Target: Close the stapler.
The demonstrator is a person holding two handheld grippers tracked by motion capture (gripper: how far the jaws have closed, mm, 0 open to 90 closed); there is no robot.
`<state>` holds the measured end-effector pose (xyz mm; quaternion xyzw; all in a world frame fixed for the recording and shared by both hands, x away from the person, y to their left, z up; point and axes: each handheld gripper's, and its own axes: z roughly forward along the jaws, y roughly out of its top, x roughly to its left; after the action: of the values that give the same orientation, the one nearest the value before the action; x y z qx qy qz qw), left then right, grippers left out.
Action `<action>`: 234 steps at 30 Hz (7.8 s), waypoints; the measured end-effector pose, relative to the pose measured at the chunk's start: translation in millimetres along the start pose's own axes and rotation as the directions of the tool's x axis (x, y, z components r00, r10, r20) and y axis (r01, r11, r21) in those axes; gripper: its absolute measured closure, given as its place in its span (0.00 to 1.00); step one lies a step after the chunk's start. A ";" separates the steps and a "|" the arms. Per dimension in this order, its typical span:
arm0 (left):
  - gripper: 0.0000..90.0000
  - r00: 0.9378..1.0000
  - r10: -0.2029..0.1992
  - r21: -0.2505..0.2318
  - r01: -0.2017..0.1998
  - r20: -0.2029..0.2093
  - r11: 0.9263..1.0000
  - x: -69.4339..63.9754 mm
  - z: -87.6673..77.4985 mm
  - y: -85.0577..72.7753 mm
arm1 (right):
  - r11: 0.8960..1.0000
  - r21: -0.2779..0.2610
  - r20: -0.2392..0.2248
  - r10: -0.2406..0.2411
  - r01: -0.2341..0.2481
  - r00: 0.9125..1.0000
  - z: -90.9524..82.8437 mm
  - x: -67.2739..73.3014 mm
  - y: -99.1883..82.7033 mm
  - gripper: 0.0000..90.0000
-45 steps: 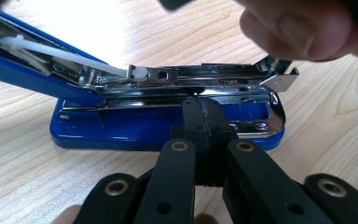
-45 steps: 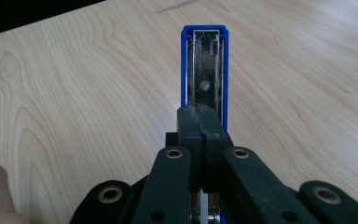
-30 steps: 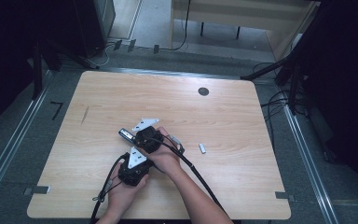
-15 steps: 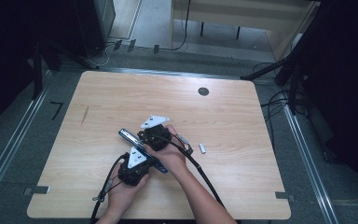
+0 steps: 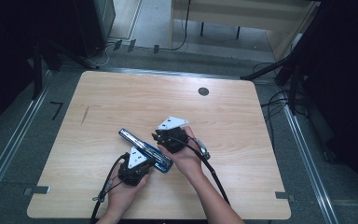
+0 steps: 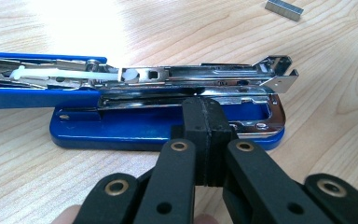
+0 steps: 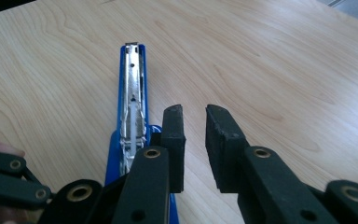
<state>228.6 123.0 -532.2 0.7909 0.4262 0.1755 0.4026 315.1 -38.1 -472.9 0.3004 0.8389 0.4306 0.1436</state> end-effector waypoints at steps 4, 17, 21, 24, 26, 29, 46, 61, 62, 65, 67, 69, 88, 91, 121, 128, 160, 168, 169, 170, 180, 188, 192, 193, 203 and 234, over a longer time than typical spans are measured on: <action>1.00 1.000 0.002 0.001 -0.002 -0.001 1.000 -0.1 -0.1 0.0 | 1.000 -0.003 0.004 0.006 -0.006 1.000 -9.4 -6.3 -4.1 0.83; 1.00 1.000 0.003 0.002 -0.003 -0.001 1.000 -0.5 -0.1 0.0 | 0.999 -0.011 0.057 0.043 -0.042 0.997 -32.8 -20.4 -20.2 0.76; 1.00 1.000 0.004 0.002 -0.004 -0.001 1.000 -0.6 -0.1 0.0 | 0.998 -0.015 0.053 0.055 -0.055 0.997 -38.4 -25.4 -23.4 0.76; 1.00 1.000 0.003 0.002 -0.003 -0.003 1.000 -0.5 -0.1 0.0 | 0.999 -0.013 0.062 0.047 -0.046 0.997 -43.5 -28.8 -26.8 0.77; 1.00 1.000 0.003 0.002 -0.003 -0.003 1.000 -0.6 -0.1 0.0 | 0.999 -0.009 0.057 0.046 -0.045 0.997 -46.4 -31.5 -29.5 0.73; 1.00 1.000 0.004 0.001 -0.004 -0.002 1.000 -0.6 0.0 -0.1 | 0.999 -0.005 0.054 0.039 -0.039 0.998 -51.3 -38.8 -37.7 0.72; 1.00 1.000 0.002 0.002 -0.002 0.000 1.000 -0.6 -0.1 0.0 | 0.982 0.053 0.183 0.171 -0.183 0.968 -67.1 -60.9 -79.5 0.79; 1.00 1.000 0.006 0.002 -0.006 -0.002 1.000 -0.3 0.1 0.2 | 0.959 0.077 0.233 0.248 -0.272 0.940 -60.8 -72.7 -103.2 0.80; 1.00 1.000 0.006 0.002 -0.006 -0.002 1.000 -0.3 0.1 0.2 | 0.959 0.077 0.233 0.248 -0.272 0.940 -60.8 -72.7 -103.2 0.80; 1.00 1.000 0.000 0.003 0.000 0.002 1.000 0.3 0.0 0.2 | 0.955 0.081 0.251 0.256 -0.284 0.934 -61.2 -73.1 -104.0 0.80; 1.00 1.000 -0.001 0.004 0.001 0.004 1.000 0.5 0.0 0.3 | 0.955 0.083 0.251 0.258 -0.286 0.933 -61.3 -73.3 -104.6 0.80; 1.00 1.000 -0.001 0.004 0.001 0.005 1.000 0.6 0.0 0.3 | 0.952 0.087 0.251 0.264 -0.293 0.931 -60.8 -73.2 -105.9 0.79; 1.00 1.000 -0.002 0.004 0.002 0.009 1.000 1.3 -0.1 0.3 | 0.947 0.123 0.263 0.257 -0.296 0.930 -57.0 -71.2 -113.9 0.81; 1.00 1.000 -0.002 0.004 0.002 0.009 1.000 1.1 0.0 0.3 | 0.947 0.121 0.269 0.258 -0.298 0.928 -57.3 -72.1 -115.1 0.83; 1.00 1.000 -0.002 0.003 0.002 0.008 1.000 1.0 0.1 0.3 | 0.950 0.099 0.283 0.258 -0.295 0.924 -56.6 -73.4 -117.1 0.88; 1.00 1.000 -0.002 0.003 0.002 0.007 1.000 0.9 0.1 0.3 | 0.955 0.102 0.277 0.242 -0.279 0.930 -56.8 -73.8 -116.4 0.88; 1.00 1.000 0.000 0.004 0.000 0.006 1.000 0.8 0.0 0.3 | 0.986 0.096 0.127 0.124 -0.137 0.984 -62.3 -30.5 -75.7 0.88; 1.00 1.000 0.000 0.004 0.000 0.006 1.000 0.8 0.0 0.3 | 0.987 0.091 0.097 0.121 -0.130 0.988 -60.5 -20.9 -70.1 0.88; 1.00 1.000 0.000 0.004 0.000 0.006 1.000 0.8 0.0 0.3 | 0.988 0.092 0.094 0.119 -0.128 0.988 -60.2 -19.5 -69.5 0.88; 1.00 1.000 0.000 0.004 0.000 0.006 1.000 0.8 0.0 0.3 | 0.988 0.092 0.087 0.119 -0.127 0.989 -59.7 -18.3 -69.0 0.88; 1.00 1.000 -0.001 0.004 0.001 0.006 1.000 0.7 0.0 0.3 | 0.990 0.093 0.051 0.105 -0.110 0.993 -56.5 -8.8 -64.4 0.88; 1.00 1.000 -0.002 0.002 0.002 0.005 1.000 0.5 0.1 0.3 | 0.991 0.095 0.024 0.088 -0.090 0.996 -52.3 1.3 -60.5 0.88; 1.00 1.000 -0.003 0.001 0.003 0.004 1.000 0.4 0.2 0.3 | 0.993 0.091 0.006 0.074 -0.074 0.997 -49.1 6.1 -58.5 0.88; 1.00 1.000 -0.003 0.002 0.003 0.004 1.000 0.4 0.1 0.3 | 0.993 0.091 0.006 0.074 -0.074 0.997 -49.1 6.1 -58.5 0.88; 1.00 1.000 0.000 0.003 0.000 0.003 1.000 0.4 0.1 0.3 | 0.993 0.100 -0.019 0.057 -0.055 0.998 -43.2 16.8 -55.5 0.88; 1.00 1.000 0.005 0.002 -0.005 0.001 1.000 0.3 0.2 0.4 | 0.986 0.167 -0.035 0.005 0.001 0.999 -22.0 25.7 -42.5 0.88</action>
<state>229.1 123.1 -532.1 0.7923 0.4244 0.1757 0.4016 267.8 -55.1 -493.9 0.3045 0.8742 0.3640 0.1025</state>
